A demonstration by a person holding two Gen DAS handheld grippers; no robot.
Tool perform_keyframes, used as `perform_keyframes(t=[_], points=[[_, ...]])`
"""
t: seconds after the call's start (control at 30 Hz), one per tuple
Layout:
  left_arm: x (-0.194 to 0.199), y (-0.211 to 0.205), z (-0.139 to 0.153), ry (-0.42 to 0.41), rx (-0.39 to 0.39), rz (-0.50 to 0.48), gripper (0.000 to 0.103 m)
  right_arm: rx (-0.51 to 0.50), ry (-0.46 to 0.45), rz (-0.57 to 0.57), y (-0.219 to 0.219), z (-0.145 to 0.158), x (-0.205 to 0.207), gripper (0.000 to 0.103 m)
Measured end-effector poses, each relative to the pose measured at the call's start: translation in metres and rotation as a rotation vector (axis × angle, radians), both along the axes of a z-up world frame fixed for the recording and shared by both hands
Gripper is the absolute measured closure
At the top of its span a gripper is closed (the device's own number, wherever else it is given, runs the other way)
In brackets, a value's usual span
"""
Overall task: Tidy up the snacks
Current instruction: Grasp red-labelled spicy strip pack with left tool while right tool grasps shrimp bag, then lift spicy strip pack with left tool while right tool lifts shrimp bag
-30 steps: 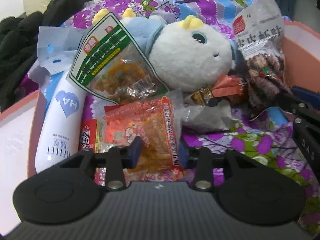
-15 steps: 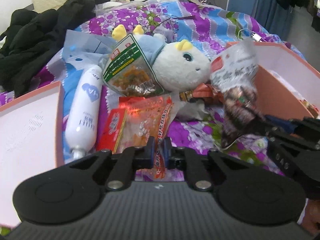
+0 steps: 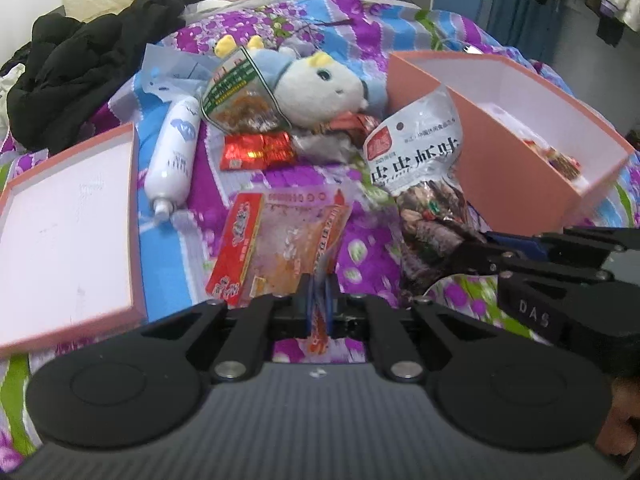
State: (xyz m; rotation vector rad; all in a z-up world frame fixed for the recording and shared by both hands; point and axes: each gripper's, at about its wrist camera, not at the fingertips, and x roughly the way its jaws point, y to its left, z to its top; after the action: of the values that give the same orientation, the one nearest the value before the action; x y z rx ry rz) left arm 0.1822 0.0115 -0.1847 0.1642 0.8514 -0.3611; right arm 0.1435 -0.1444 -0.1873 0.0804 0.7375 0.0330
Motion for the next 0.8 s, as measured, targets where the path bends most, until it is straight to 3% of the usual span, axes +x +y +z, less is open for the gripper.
perform_keyframes(t=[0.37, 0.53, 0.6, 0.7, 0.77, 0.8], points=[[-0.066, 0.013, -0.026, 0.076, 0.02, -0.03, 0.097, 0.123, 0.089, 0.038, -0.02, -0.009, -0.042, 0.085], [-0.069, 0.025, -0.03, 0.111, -0.045, -0.02, 0.095, 0.153, 0.152, 0.005, -0.032, -0.028, -0.042, 0.083], [-0.072, 0.031, -0.029, 0.141, -0.115, 0.018, 0.094, 0.164, 0.165, 0.0, -0.034, -0.032, -0.041, 0.083], [-0.074, 0.04, -0.03, 0.201, -0.23, 0.067, 0.078, 0.147, 0.165, 0.011, -0.034, -0.031, -0.043, 0.082], [-0.077, 0.044, -0.032, 0.218, -0.276, 0.1, 0.058, 0.138, 0.165, 0.024, -0.033, -0.03, -0.046, 0.078], [-0.08, 0.047, -0.032, 0.219, -0.298, 0.119, 0.043, 0.133, 0.163, 0.03, -0.033, -0.03, -0.048, 0.072]])
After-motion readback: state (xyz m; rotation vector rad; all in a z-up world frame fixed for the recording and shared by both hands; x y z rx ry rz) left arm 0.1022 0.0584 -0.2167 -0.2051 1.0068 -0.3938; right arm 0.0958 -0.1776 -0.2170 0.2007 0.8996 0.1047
